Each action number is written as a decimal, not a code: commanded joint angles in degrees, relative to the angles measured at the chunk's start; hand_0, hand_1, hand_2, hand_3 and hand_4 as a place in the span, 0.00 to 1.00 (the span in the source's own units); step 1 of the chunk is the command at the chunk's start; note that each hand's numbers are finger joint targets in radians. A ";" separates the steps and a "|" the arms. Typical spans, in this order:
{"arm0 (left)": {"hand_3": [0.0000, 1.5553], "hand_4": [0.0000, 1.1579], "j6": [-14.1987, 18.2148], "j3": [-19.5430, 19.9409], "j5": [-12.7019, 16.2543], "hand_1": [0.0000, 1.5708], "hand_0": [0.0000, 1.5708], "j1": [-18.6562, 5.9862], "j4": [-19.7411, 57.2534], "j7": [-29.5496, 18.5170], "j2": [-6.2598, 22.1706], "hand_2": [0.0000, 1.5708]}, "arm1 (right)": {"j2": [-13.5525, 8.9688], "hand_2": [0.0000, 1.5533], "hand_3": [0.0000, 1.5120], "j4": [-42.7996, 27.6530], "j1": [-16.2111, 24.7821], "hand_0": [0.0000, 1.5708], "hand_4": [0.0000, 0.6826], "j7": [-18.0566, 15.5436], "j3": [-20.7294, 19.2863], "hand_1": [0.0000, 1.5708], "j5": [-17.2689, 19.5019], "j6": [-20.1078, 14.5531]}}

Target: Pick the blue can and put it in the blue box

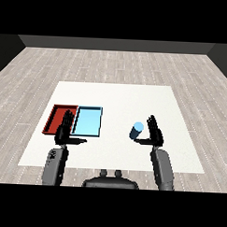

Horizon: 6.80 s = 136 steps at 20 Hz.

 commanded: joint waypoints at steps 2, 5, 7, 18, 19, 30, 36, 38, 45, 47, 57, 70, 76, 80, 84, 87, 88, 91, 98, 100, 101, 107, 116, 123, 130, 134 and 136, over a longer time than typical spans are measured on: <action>0.00 0.00 -2.95 3.22 3.13 0.00 0.00 -0.89 1.03 0.95 2.69 0.00 | -0.36 0.00 0.00 1.03 -1.12 0.00 0.00 1.87 -0.98 0.00 -1.58 -0.53; 0.00 0.00 -2.76 2.48 2.53 0.00 0.00 -0.80 5.00 -3.95 0.58 0.00 | -1.36 0.00 0.00 11.27 -4.90 0.00 0.00 -2.83 -2.56 0.00 -1.92 1.76; 0.00 0.00 -1.99 -0.20 1.32 0.00 0.00 1.98 0.02 -1.26 -0.53 0.00 | -2.31 0.00 0.00 13.80 -9.17 0.00 0.00 -0.72 -3.86 0.00 -3.00 1.60; 0.00 0.00 -2.62 3.10 4.18 0.00 0.00 -0.05 -2.49 2.48 2.10 0.00 | 2.24 0.00 0.00 20.05 -11.29 0.00 0.00 -3.30 0.78 0.00 -4.32 -4.38; 0.00 0.00 1.05 -1.19 -1.11 0.00 0.00 1.32 -2.40 0.81 -1.33 0.00 | 2.25 0.00 0.00 25.91 -14.56 0.00 0.00 -5.82 -2.05 0.00 -2.82 -3.48; 0.00 0.00 -3.23 3.32 3.85 0.00 0.00 0.54 -0.24 0.77 2.25 0.00 | 1.65 0.10 0.15 35.05 -17.85 0.00 0.00 -10.95 -4.15 0.00 -3.30 -5.25; 0.00 0.00 -0.03 -0.91 0.01 0.00 0.00 1.99 -1.28 -0.77 -1.54 0.00 | 1.05 0.95 0.95 28.99 -16.66 0.96 0.87 -7.67 -1.07 0.96 -2.64 -12.35; 0.00 0.00 0.38 0.16 1.14 0.00 0.00 0.96 -3.26 2.45 -0.68 0.00 | 0.28 0.96 0.96 29.21 -17.66 0.98 0.87 -6.89 -0.12 0.98 -0.87 -13.30; 0.00 0.00 1.07 -1.53 -1.67 0.00 0.00 0.68 -1.96 1.02 -1.13 0.00 | 2.24 0.94 0.94 18.82 -16.96 0.94 0.91 1.19 6.47 0.94 0.83 -17.48; 0.00 0.00 1.42 -1.71 -1.90 0.00 0.00 0.15 -0.87 1.17 -1.51 0.00 | 2.26 0.95 0.96 14.40 -16.01 0.93 0.92 1.75 8.99 0.93 1.99 -17.72; 0.00 0.00 -2.73 -4.74 1.82 0.00 0.00 0.11 -1.12 5.70 -2.63 0.00 | 2.27 0.94 0.95 4.61 -18.80 0.93 0.93 4.30 13.90 0.93 2.97 -18.74; 0.00 0.00 0.89 -12.55 7.12 0.00 0.00 -4.03 2.21 9.24 -3.70 0.00 | 2.28 0.94 0.95 6.06 -19.70 0.94 0.92 3.16 17.09 0.94 1.53 -19.82; 0.00 0.00 10.35 -18.76 5.84 0.00 0.00 -7.55 3.08 12.69 -3.71 0.00 | 2.30 0.94 0.95 3.89 -18.54 0.92 0.89 3.51 12.61 0.92 3.26 -15.37; 0.00 0.00 7.56 -15.45 5.21 0.00 0.00 -11.61 7.59 13.80 -3.33 0.00 | 2.30 0.94 0.95 3.98 -21.12 0.92 0.90 4.53 16.32 0.92 2.50 -18.87; 0.00 0.00 9.24 -19.87 3.75 0.00 0.00 -9.40 13.50 5.56 -3.71 0.00 | 2.30 0.94 0.95 4.03 -20.83 0.92 0.89 4.88 21.49 0.92 2.02 -21.64; 0.00 0.00 18.05 -27.11 6.95 0.00 0.00 -16.58 20.68 3.62 -3.71 0.00 | 2.30 0.94 0.94 8.80 -24.37 0.91 0.91 2.22 20.05 0.91 0.97 -19.54; 0.00 0.00 15.88 -24.20 5.12 0.00 0.00 -15.12 17.32 5.67 -3.71 0.00 | 2.30 0.94 0.94 7.07 -20.77 0.91 0.92 1.21 18.11 0.91 1.91 -15.77; 0.00 0.00 19.12 -29.42 7.09 0.00 0.00 -12.41 13.50 7.94 -3.71 0.00 | 2.30 0.94 0.94 0.00 -19.58 0.91 0.90 7.56 21.02 0.91 2.65 -18.82; 0.00 0.00 21.74 -31.47 10.39 0.00 0.00 -16.03 16.18 8.58 -3.71 0.00 | 2.30 0.94 0.94 -0.54 -18.71 0.92 0.90 5.97 25.11 0.92 2.09 -21.14; 0.00 0.00 17.79 -29.42 8.35 0.00 0.00 -13.62 19.31 3.24 -3.71 0.00 | 2.30 0.94 0.94 4.95 -21.37 0.91 0.90 2.12 26.11 0.91 1.11 -23.40; 0.00 0.00 19.16 -28.95 9.58 0.00 0.00 -17.44 21.29 4.97 -3.71 0.00 | 2.30 0.94 0.94 -1.56 -18.61 0.91 0.90 5.14 24.90 0.91 2.23 -21.02; 0.00 0.00 23.41 -34.65 13.08 0.00 0.00 -19.33 23.95 1.12 -3.71 0.00 | 2.29 0.94 0.94 0.39 -21.04 0.91 0.90 5.03 27.35 0.91 1.61 -23.15; 0.00 0.00 19.36 -30.32 10.03 0.00 0.00 -18.81 21.84 4.24 -3.71 0.00 | 2.30 0.94 0.93 2.67 -20.37 0.93 0.85 2.37 30.46 0.93 -1.60 -24.22; 0.00 0.00 19.22 -31.64 10.12 0.00 0.00 -19.02 23.40 1.63 -3.71 0.00 | 2.30 0.94 0.92 5.03 -24.59 0.94 0.79 3.10 31.10 0.94 -2.40 -24.13; 0.00 0.00 30.10 -35.63 12.60 0.00 0.00 -28.63 31.09 5.68 -3.69 0.00 | 2.29 0.94 0.93 0.44 -21.23 0.95 0.83 4.73 36.17 0.95 -4.09 -27.65; 0.00 0.00 30.89 -36.41 9.47 0.00 0.00 -30.38 32.87 7.03 -3.65 0.00 | 2.09 0.94 0.93 0.57 -18.08 0.95 0.84 1.69 34.17 0.95 -3.39 -23.75; 0.00 0.00 30.46 -34.51 5.59 0.00 0.00 -32.16 34.28 5.63 -3.64 0.00 | 2.25 0.94 0.93 1.85 -27.23 0.94 0.82 5.81 35.43 0.94 -6.68 -28.31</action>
